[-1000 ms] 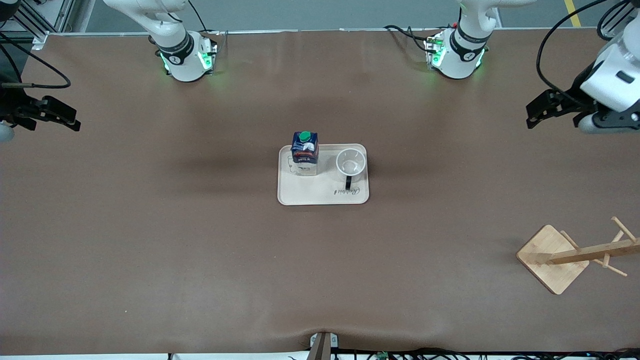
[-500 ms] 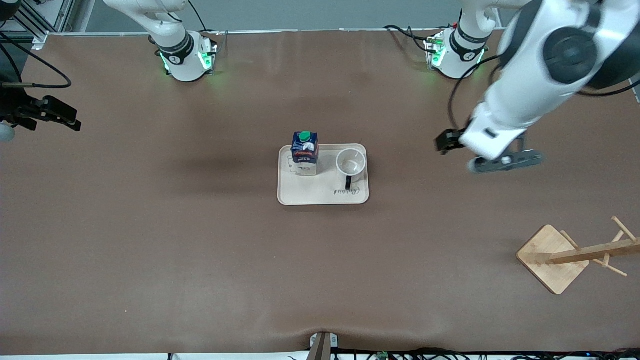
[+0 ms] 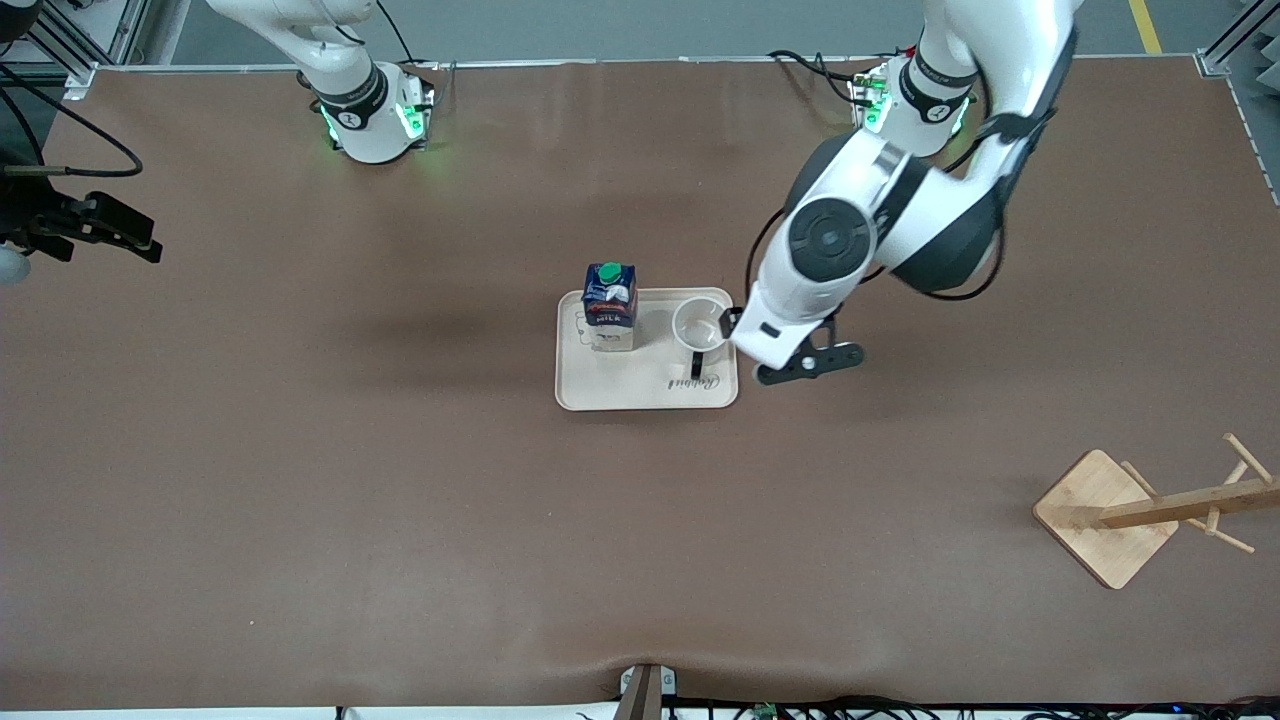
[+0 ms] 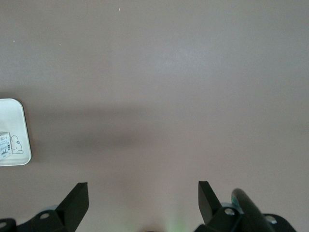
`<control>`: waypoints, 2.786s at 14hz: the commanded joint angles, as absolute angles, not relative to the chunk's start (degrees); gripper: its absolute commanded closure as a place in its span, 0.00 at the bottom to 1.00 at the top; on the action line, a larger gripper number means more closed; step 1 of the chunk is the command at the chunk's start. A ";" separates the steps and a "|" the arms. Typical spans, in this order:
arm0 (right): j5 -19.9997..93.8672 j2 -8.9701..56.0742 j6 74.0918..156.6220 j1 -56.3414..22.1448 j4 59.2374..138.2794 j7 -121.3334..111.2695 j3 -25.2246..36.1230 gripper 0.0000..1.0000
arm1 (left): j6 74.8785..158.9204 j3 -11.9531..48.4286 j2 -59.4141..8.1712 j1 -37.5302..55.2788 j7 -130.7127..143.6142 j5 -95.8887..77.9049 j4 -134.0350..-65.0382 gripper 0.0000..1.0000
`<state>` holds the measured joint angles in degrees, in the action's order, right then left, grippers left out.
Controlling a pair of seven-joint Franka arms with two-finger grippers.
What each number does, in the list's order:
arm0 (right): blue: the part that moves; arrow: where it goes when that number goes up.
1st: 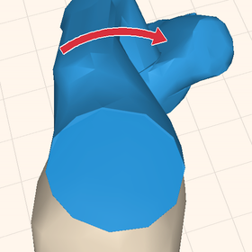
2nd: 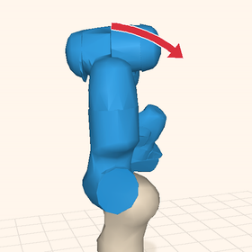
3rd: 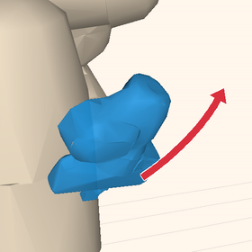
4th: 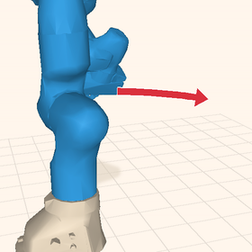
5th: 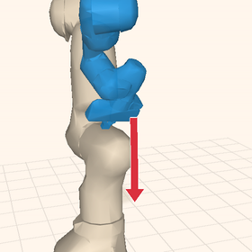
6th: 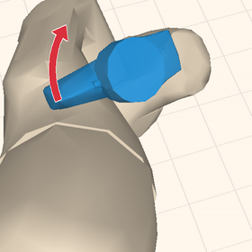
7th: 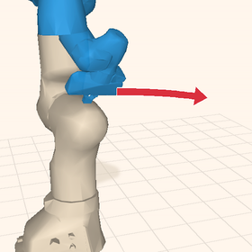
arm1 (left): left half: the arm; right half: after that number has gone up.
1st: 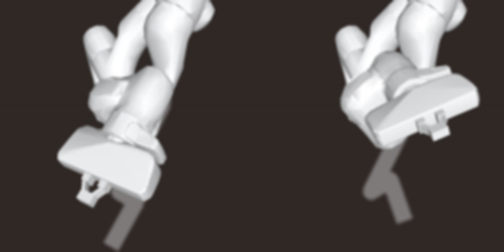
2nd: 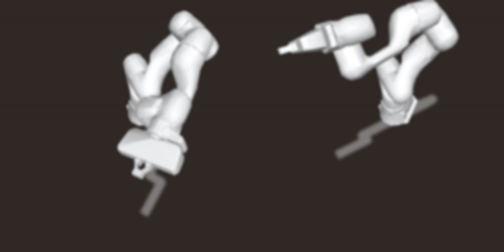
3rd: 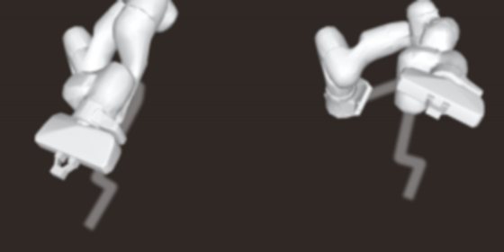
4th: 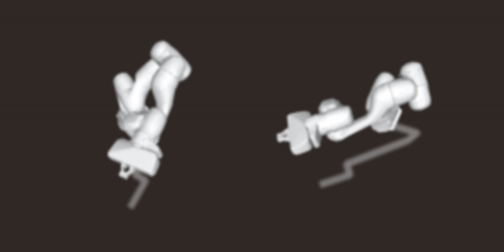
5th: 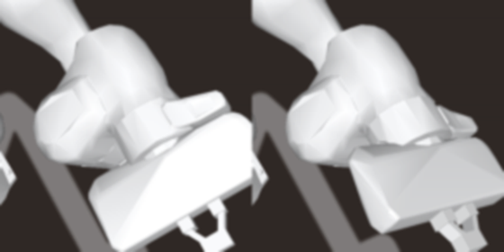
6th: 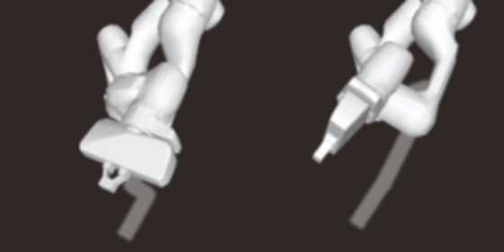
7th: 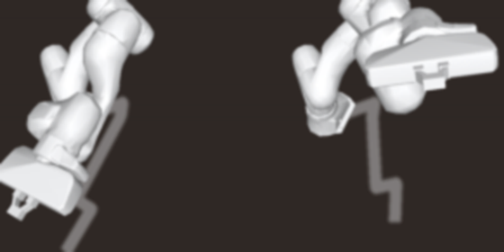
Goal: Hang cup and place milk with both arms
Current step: 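Lower the left gripper and grasp the white mug by its rim, then lift the mug with the left gripper while the right gripper reaches the milk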
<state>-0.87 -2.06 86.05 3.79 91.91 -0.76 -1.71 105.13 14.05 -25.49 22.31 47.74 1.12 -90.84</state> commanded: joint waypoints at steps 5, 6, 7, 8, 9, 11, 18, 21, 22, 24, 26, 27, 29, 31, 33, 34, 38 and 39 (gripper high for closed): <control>-0.26 0.53 85.08 4.31 90.26 -1.67 -2.20 0.00 | 115.66 13.89 -29.17 26.27 52.20 1.14 -97.03 0.00; -0.26 0.53 85.08 4.31 90.26 -1.67 -2.20 0.00 | 116.10 13.89 -30.22 26.71 52.29 1.14 -97.03 0.00; -0.26 0.53 84.99 4.31 90.26 -1.67 -2.20 0.00 | 116.54 13.89 -30.93 26.89 52.29 1.23 -97.03 0.00; -0.26 0.53 85.08 4.31 90.26 -1.67 -2.20 0.00 | 116.80 13.89 -31.81 27.50 52.29 1.23 -97.03 0.05; -0.26 0.53 85.08 4.31 90.26 -1.67 -2.20 0.00 | 117.50 13.89 -32.34 27.94 52.12 1.32 -97.03 0.09; -0.26 1.49 85.08 4.31 90.35 -1.67 -2.20 0.00 | 118.39 13.89 -33.39 28.04 51.60 1.75 -97.12 0.18; -0.09 4.30 85.17 3.61 90.26 -1.67 -2.28 0.00 | 118.74 13.89 -34.10 27.95 44.22 3.08 -97.29 0.66; -0.35 4.83 85.08 2.72 90.26 -1.67 -2.28 0.00 | 118.74 13.89 -34.01 27.95 43.33 3.08 -97.21 1.00; -0.18 5.01 85.17 2.72 90.09 -1.58 -2.29 0.00 | 118.65 13.89 -34.01 27.95 43.33 3.08 -97.21 1.00; 0.18 5.80 85.17 2.64 88.87 -1.58 -2.29 0.00 | 118.04 13.89 -33.31 27.86 43.24 3.08 -97.21 1.00; 0.26 6.24 85.08 2.55 88.15 -1.32 -2.29 0.00 | 117.17 13.89 -32.44 27.77 42.63 3.08 -96.95 1.00; 0.35 6.24 84.47 1.94 88.68 -0.54 -2.29 0.00 | 116.46 13.89 -31.91 27.77 42.45 3.08 -96.68 1.00; 2.10 6.42 84.29 2.20 88.51 -0.70 -2.11 0.00 | 115.06 13.89 -29.72 27.69 42.19 3.08 -96.50 1.00; 2.55 7.29 84.11 1.67 88.86 -0.53 -2.20 0.00 | 113.39 13.89 -27.43 27.51 42.19 3.08 -95.89 1.00; 3.25 7.29 82.54 0.27 88.86 0.17 -2.37 0.00 | 109.97 13.89 -25.24 26.98 40.09 2.99 -94.49 1.00; 5.17 7.29 82.27 -0.69 88.94 1.22 -2.29 0.00 | 108.21 13.54 -23.75 26.81 38.51 2.99 -93.87 1.00; 11.25 7.47 82.79 -7.27 89.74 14.99 -2.29 0.00 | 105.12 13.36 -17.94 20.76 31.22 2.99 -91.85 1.00; 11.25 7.64 83.40 -9.82 89.74 17.38 -2.29 0.00 | 104.51 13.45 -17.06 19.09 29.29 2.90 -91.58 1.00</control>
<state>10.30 7.13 83.03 -5.90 90.32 11.64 -2.57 106.14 13.26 -19.60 21.96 32.90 2.24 -91.64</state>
